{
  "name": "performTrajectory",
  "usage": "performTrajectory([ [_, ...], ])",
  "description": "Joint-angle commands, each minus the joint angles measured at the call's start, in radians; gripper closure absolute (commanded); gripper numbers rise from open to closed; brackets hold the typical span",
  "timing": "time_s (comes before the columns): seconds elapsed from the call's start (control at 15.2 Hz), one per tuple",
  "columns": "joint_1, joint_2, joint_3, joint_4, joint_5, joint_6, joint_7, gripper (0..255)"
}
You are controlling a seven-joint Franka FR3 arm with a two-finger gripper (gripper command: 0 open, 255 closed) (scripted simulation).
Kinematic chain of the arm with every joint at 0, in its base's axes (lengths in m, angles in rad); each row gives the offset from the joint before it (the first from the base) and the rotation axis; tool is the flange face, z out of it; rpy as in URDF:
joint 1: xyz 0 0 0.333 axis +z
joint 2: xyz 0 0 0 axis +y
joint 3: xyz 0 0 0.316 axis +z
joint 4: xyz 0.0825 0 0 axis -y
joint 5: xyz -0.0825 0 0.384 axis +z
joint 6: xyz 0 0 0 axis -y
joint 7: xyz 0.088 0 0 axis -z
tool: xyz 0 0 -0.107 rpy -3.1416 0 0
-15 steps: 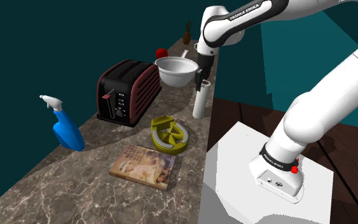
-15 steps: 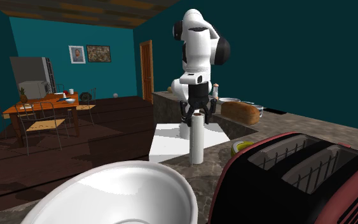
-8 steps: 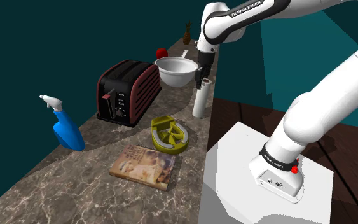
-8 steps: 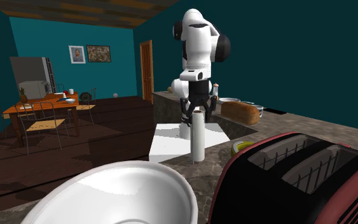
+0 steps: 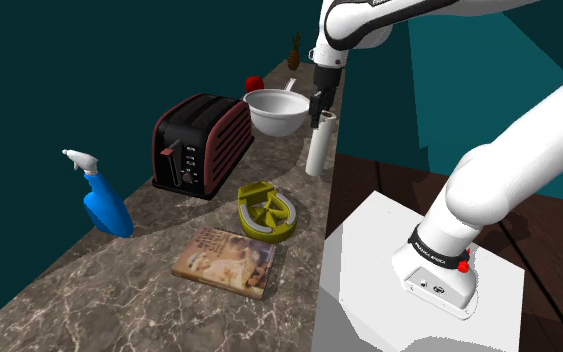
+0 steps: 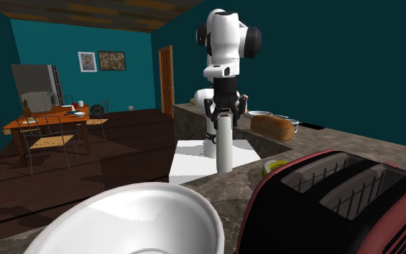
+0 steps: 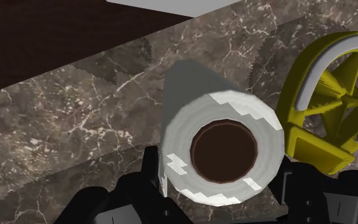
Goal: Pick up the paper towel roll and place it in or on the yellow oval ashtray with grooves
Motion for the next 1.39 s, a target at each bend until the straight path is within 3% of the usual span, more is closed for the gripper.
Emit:
performTrajectory([
  [0.0,0.001,-0.007,0.001,0.023,0.000,-0.031,0.003,255],
  [0.73,0.001,-0.031,0.003,0.150,-0.002,-0.181,0.009,255],
  [1.32,0.084,-0.016,0.145,0.258,0.056,-0.264,0.218,255],
])
